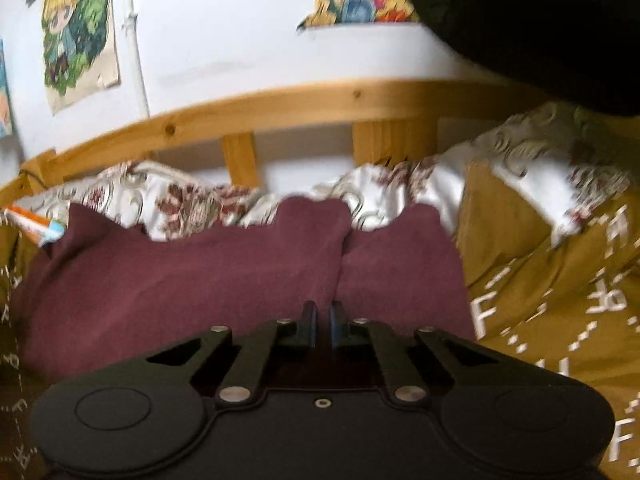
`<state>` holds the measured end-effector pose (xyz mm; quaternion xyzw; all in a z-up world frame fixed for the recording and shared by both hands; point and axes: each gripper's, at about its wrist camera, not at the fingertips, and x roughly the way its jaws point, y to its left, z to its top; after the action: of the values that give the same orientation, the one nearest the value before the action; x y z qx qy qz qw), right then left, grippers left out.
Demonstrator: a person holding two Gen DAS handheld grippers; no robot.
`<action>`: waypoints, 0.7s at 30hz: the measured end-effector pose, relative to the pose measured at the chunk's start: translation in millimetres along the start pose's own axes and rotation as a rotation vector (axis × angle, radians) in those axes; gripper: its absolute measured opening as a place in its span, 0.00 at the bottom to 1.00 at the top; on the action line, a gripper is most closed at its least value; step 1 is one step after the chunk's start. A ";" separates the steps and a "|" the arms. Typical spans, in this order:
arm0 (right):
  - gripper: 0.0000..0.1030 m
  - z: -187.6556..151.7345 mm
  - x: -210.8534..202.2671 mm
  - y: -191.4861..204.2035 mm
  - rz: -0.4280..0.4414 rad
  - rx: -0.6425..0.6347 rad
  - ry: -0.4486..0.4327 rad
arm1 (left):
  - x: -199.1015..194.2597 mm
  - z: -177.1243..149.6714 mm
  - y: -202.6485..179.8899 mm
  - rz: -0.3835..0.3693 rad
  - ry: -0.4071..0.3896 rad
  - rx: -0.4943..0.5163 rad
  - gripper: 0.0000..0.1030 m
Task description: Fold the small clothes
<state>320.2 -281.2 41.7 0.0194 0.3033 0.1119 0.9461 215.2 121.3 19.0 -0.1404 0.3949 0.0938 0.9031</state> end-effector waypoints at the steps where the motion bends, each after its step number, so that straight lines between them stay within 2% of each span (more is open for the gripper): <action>1: 0.04 3.2 -5.1 -1.4 -0.009 0.004 -0.018 | 0.4 -1.3 0.8 0.000 0.005 0.001 0.99; 2: 0.00 4.7 -9.9 -2.7 -0.023 0.008 -0.033 | 1.8 -1.9 1.1 -0.002 0.010 0.008 0.99; 5: 0.00 1.6 -14.3 -12.6 -0.083 0.031 -0.023 | 7.2 -0.4 2.7 0.001 0.015 0.008 0.99; 7: 0.00 -2.3 -13.1 -21.3 -0.072 0.054 0.000 | 11.6 0.4 4.6 -0.008 0.022 -0.001 0.99; 9: 0.00 -3.3 -15.8 -25.9 -0.040 0.098 -0.014 | 16.2 -1.0 5.6 -0.020 0.027 -0.005 0.99; 10: 0.05 -1.4 -16.3 -25.0 -0.039 0.097 -0.024 | 19.0 -2.3 6.5 -0.029 0.031 -0.007 0.99; 12: 0.22 5.1 -13.5 -18.7 -0.030 0.060 -0.040 | 24.9 -5.5 7.8 -0.054 0.044 -0.016 0.99; 13: 0.25 9.5 -10.2 -14.0 -0.017 0.038 -0.050 | 27.6 -7.0 8.3 -0.071 0.055 -0.021 0.99; 15: 0.41 19.0 -3.3 -5.2 0.000 0.004 -0.073 | 31.5 -9.8 8.1 -0.100 0.065 -0.025 0.99; 17: 0.50 30.1 11.6 4.8 0.014 -0.030 -0.081 | 34.8 -12.1 7.0 -0.126 0.069 -0.020 0.99; 19: 0.57 39.9 33.6 14.9 0.011 -0.072 -0.053 | 38.6 -14.8 4.8 -0.139 0.078 -0.016 0.99; 21: 0.61 47.3 64.5 24.5 -0.038 -0.119 0.024 | 42.7 -17.3 2.8 -0.145 0.087 -0.010 0.99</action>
<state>393.6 -241.5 46.1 -0.0437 0.3076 0.1119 0.9439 231.2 120.8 -24.3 -0.1771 0.4223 0.0237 0.8887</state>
